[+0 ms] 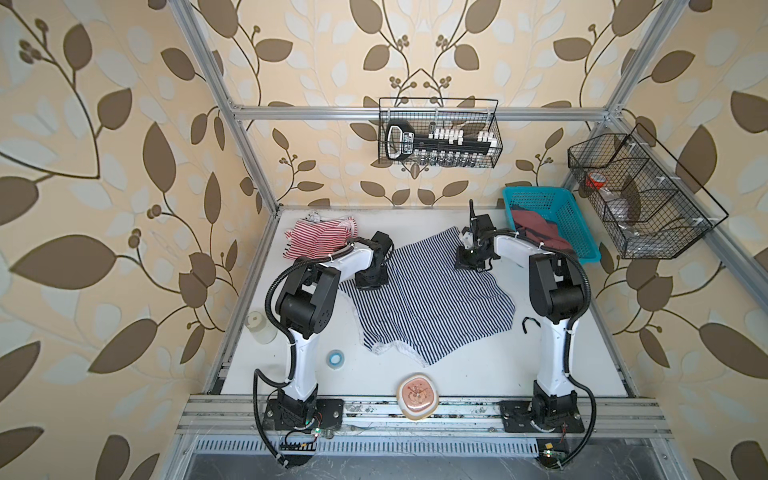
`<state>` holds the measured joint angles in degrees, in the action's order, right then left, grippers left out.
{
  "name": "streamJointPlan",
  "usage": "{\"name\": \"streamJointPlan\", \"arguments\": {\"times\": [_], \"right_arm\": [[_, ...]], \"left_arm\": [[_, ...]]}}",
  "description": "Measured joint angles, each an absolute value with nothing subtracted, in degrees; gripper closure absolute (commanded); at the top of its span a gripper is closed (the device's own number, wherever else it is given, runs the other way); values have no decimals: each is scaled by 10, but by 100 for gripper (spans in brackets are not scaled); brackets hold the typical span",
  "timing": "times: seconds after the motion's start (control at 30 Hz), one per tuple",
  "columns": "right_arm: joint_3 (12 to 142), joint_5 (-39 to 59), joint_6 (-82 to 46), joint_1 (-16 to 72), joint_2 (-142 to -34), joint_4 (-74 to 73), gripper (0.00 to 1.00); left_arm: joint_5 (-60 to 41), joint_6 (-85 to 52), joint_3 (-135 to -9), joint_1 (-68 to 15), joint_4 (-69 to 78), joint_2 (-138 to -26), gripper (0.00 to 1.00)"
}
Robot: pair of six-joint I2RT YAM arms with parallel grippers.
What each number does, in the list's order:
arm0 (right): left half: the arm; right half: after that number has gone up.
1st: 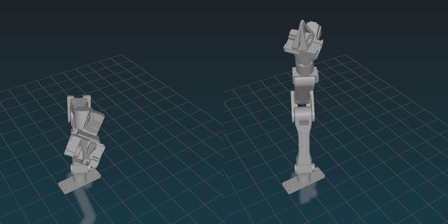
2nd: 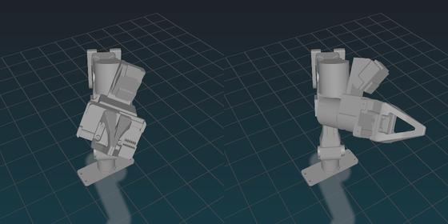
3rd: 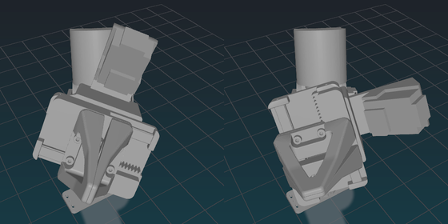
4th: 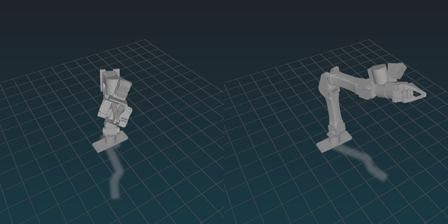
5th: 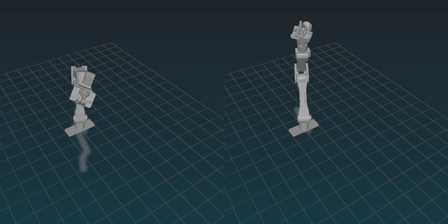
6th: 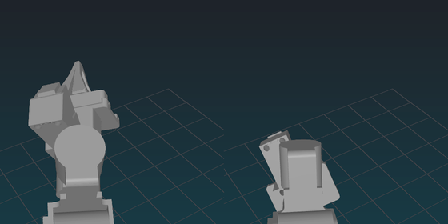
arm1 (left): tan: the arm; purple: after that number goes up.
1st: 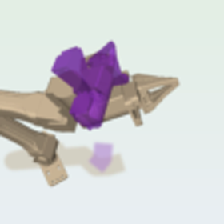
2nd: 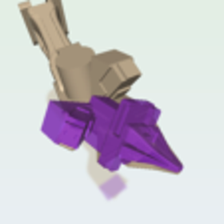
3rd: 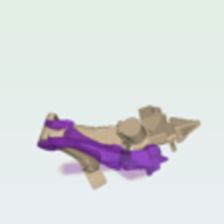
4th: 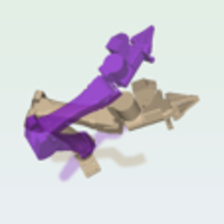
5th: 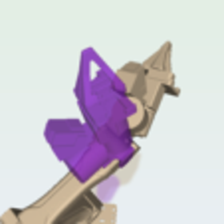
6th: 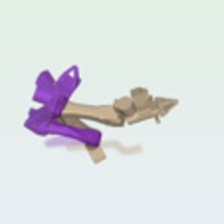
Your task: Fold and stack the tank tops
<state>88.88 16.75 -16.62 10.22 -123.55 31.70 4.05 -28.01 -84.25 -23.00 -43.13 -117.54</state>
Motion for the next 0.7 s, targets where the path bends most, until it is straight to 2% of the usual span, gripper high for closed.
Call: {"name": "streamJointPlan", "arguments": {"times": [0.3,0.5,0.7], "right_arm": [[789,167,-181,101,-1172,291,100],[715,165,-197,107,-1123,267,100],[696,159,-207,118,-1109,261,100]], "left_arm": [[61,-213,-967,-204,-495,-1251,83],[57,-178,-1055,-176,-527,-1301,83],[46,-152,-1149,-164,-553,-1355,83]]}}
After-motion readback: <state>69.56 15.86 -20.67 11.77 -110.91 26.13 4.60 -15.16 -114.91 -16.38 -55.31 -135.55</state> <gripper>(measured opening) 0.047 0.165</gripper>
